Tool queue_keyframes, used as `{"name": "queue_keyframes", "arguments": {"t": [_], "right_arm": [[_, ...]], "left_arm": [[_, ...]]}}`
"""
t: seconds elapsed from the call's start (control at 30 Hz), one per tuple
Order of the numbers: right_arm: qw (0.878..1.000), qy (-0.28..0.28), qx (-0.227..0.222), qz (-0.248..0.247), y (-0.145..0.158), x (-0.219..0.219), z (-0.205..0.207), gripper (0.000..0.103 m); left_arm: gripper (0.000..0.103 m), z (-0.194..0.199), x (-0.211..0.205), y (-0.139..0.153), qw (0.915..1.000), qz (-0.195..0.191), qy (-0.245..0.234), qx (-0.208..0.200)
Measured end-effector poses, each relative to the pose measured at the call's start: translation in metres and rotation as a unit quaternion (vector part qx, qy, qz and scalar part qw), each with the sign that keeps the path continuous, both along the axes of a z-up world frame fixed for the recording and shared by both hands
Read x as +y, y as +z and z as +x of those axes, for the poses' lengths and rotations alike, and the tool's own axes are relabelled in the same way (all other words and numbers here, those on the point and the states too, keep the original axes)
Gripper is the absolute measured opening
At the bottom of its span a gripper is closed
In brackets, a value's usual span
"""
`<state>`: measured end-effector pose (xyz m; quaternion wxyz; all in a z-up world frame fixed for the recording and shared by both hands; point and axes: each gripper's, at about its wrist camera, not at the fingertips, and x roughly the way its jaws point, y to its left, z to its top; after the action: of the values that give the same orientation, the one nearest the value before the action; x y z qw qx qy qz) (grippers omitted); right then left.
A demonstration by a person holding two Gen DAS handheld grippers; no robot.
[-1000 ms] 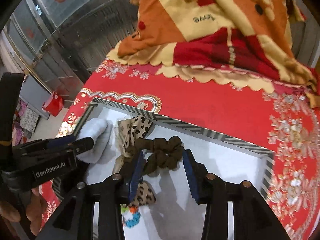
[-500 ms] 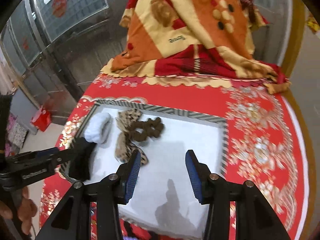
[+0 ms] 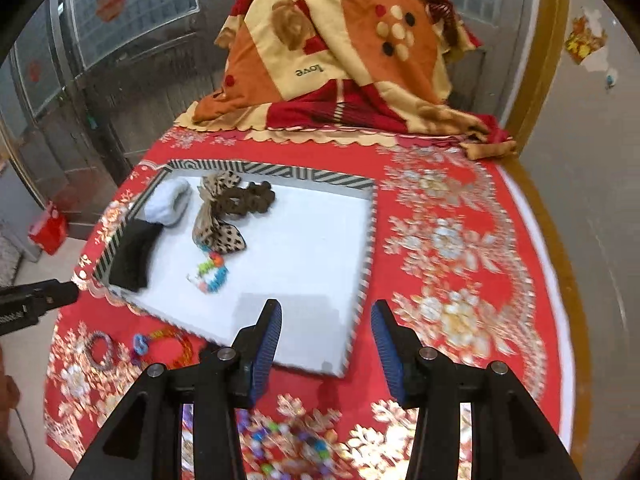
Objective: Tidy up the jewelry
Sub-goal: 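Withdraw both tools back toward the remaining jewelry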
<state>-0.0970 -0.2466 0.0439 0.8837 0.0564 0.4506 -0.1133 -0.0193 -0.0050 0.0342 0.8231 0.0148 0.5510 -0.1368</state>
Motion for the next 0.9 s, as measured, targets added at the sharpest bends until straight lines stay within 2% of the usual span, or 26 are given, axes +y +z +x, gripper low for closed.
{"name": "queue_keyframes", "arguments": {"t": [0.1,0.37,0.57,0.7,0.8,0.9], "right_arm": [[1.000,-0.012,-0.001,0.010,0.008,-0.002,-0.013,0.045],[1.000,-0.024,-0.009,-0.005,0.022,-0.003,-0.044,0.045],[1.000,-0.014,-0.013,0.016,0.031,0.000,-0.053,0.045],[1.000,0.018,-0.009,0.016,0.037,0.013,-0.066,0.046],[0.999,0.016,0.000,0.032,0.030,0.011,-0.078,0.055],[0.999,0.010,0.015,0.044,0.020,0.005,-0.089,0.056]], "left_arm": [[0.046,-0.010,0.007,0.003,1.0000,0.002,0.000,-0.002],[0.046,-0.036,0.020,0.003,1.0000,0.004,-0.003,-0.003],[0.046,-0.054,0.017,0.006,0.9997,-0.002,-0.025,-0.004],[0.046,-0.071,0.009,0.000,0.9968,-0.006,-0.078,0.011],[0.054,-0.090,0.002,-0.010,0.9911,-0.017,-0.128,0.030],[0.057,-0.111,-0.008,-0.023,0.9806,-0.028,-0.187,0.050]]}}
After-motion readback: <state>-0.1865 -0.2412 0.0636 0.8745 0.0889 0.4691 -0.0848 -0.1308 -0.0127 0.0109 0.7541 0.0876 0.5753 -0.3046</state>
